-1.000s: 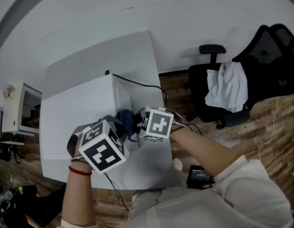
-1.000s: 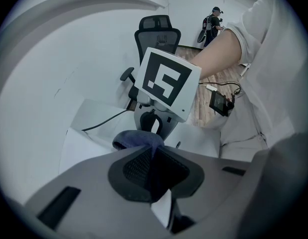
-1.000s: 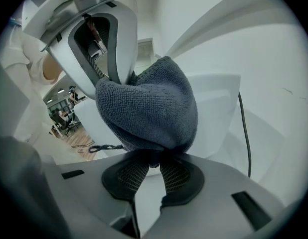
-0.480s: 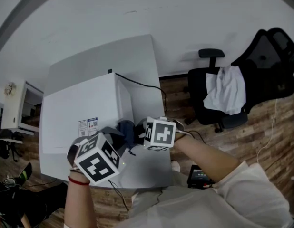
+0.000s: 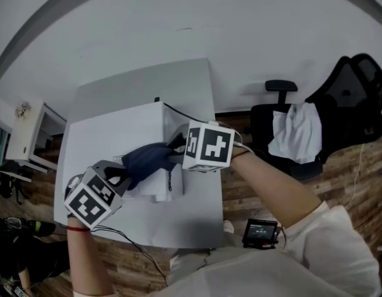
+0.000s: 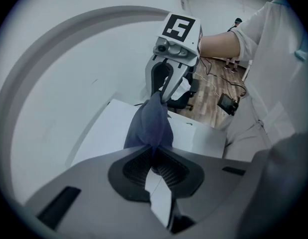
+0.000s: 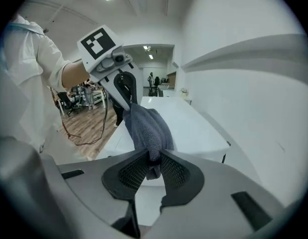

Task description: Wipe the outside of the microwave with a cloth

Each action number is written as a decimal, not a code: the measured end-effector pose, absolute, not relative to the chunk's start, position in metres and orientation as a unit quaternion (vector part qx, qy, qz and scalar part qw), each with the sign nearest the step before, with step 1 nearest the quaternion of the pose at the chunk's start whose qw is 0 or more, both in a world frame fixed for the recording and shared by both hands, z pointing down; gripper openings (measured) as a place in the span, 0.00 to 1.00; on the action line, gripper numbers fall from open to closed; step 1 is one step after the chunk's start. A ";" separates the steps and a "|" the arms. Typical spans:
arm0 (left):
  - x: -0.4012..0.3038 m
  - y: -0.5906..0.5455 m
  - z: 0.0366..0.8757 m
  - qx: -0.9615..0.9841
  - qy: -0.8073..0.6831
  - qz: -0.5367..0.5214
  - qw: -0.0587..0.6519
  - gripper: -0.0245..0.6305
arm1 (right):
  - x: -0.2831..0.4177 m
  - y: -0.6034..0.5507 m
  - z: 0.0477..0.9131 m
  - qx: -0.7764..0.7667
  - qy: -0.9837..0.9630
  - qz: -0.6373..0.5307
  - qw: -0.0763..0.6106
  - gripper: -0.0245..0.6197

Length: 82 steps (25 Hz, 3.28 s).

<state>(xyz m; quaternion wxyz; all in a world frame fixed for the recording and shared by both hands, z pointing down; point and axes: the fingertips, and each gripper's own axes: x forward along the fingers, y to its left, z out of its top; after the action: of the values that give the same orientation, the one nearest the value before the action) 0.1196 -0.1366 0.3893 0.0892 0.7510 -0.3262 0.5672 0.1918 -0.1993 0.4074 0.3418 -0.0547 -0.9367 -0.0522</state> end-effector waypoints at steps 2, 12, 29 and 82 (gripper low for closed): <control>0.101 -0.141 0.388 0.748 -0.351 0.556 0.094 0.09 | 0.177 -0.203 0.396 -0.055 -0.941 -0.057 0.328 0.17; 0.067 -0.146 0.423 0.759 -0.386 0.505 0.139 0.08 | 0.150 -0.202 0.412 -0.082 -0.956 -0.003 0.281 0.18; 0.071 -0.158 0.363 0.774 -0.548 0.297 0.111 0.34 | 0.156 -0.204 0.358 -0.058 -0.984 0.067 0.157 0.39; 0.327 -0.140 0.359 0.922 -0.376 -0.012 0.086 0.04 | 0.348 -0.141 0.369 0.050 -0.994 0.093 0.033 0.10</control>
<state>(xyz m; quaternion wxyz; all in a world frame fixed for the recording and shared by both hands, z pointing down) 0.3269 -0.1402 0.3595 0.0857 0.9225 -0.3763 -0.0124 0.3482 -0.1409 0.3688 0.0331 0.0497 -0.9938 0.0934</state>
